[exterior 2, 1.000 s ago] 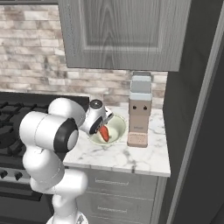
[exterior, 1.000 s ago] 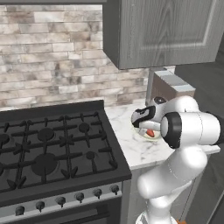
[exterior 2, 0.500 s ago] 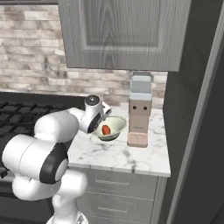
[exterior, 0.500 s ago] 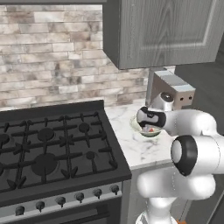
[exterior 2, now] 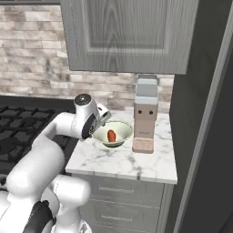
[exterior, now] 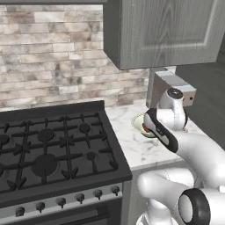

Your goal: Take the sweet potato, bell pepper, and mango from the freezer and place them in the bowl on the counter.

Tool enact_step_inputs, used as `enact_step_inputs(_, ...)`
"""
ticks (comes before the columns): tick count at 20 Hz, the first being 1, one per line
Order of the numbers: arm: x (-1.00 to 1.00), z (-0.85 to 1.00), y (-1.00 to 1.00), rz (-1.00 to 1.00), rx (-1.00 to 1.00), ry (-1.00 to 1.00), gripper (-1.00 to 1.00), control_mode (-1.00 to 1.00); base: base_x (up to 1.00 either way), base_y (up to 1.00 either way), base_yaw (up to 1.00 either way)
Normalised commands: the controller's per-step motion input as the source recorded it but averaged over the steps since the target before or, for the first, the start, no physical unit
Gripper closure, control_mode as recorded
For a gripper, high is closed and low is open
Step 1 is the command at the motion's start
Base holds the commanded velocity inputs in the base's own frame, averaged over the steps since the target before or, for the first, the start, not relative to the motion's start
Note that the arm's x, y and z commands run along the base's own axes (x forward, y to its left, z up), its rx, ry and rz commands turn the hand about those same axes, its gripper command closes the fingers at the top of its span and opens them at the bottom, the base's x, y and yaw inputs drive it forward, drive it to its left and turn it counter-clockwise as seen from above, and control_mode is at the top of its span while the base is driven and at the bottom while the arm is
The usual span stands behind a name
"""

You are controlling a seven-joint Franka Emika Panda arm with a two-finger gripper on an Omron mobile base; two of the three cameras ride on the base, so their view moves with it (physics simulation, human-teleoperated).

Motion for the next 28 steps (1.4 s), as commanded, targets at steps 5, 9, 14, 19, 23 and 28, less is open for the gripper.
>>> enact_step_inputs(5, -0.58, 0.56, 0.00, -0.03, -0.19, 0.16, -1.00, -1.00, 0.00, 0.00, 0.00)
enact_step_inputs(9, -0.53, 0.43, -0.12, 0.04, -0.20, 0.06, -1.00, -1.00, 0.00, 0.00, 0.00)
enact_step_inputs(14, -0.49, 0.30, -0.30, 0.25, -0.05, 0.01, -1.00, -1.00, 0.00, 0.00, 0.00)
enact_step_inputs(19, -0.55, 0.31, -0.32, 0.38, 0.00, 0.00, -1.00, -1.00, 0.00, 0.00, 0.00)
enact_step_inputs(23, -0.75, 0.41, -0.01, 0.21, -0.06, 0.00, -1.00, -1.00, 0.00, 0.00, 0.00)
enact_step_inputs(28, -0.48, 0.33, 0.00, 0.02, -0.08, 0.00, -1.00, -1.00, 0.00, 0.00, 0.00)
